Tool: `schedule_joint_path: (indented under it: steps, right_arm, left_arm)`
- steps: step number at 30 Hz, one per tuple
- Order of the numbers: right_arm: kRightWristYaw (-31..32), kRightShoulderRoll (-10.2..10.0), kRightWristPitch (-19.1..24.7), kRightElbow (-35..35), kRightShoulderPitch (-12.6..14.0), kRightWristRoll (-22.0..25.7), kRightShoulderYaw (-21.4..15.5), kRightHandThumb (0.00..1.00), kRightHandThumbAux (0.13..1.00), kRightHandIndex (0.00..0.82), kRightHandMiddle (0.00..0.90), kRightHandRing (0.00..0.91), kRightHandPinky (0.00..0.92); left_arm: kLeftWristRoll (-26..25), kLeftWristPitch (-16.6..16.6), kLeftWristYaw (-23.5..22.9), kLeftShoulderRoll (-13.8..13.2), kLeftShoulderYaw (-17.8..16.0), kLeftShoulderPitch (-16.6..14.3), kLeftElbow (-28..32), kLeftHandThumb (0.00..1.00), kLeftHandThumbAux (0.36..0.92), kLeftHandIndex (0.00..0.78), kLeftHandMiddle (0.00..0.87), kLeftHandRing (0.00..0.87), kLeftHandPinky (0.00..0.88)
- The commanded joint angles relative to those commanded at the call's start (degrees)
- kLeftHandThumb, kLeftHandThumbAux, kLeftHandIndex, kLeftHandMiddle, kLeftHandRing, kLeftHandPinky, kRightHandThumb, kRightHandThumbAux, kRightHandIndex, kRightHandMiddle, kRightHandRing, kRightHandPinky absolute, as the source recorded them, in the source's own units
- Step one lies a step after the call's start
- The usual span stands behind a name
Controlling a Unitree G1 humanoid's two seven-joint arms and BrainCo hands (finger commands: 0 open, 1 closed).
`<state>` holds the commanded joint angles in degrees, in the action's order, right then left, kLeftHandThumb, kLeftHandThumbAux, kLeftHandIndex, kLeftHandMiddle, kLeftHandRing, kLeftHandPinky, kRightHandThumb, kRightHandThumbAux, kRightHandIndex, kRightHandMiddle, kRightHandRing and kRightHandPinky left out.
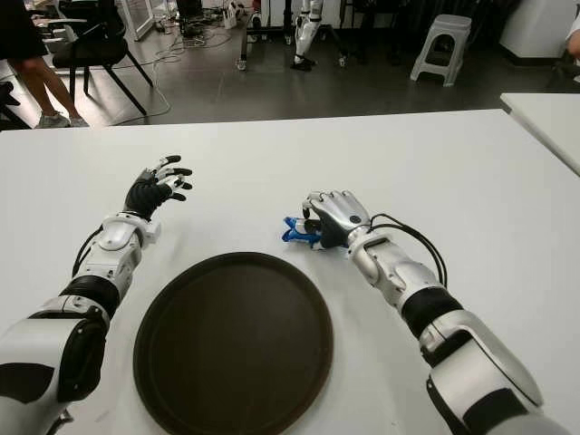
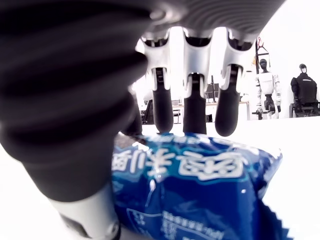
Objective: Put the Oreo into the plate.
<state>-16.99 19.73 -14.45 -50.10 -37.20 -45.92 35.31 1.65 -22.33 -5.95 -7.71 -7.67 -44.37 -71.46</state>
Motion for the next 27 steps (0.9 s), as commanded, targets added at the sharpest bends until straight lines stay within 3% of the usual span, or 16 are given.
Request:
schedule_joint_path:
  steps: [27]
  right_arm:
    - [-0.3, 0.5, -0.7, 1.4, 0.3, -0.1, -0.7, 0.115, 0.894, 0.602, 0.755, 0.764, 0.756]
  left_arm:
    - [0.3, -0.2, 0.1, 0.1, 0.4, 0.2, 0.1, 0.224, 0.673, 0.178, 0.311, 0.366, 0.42]
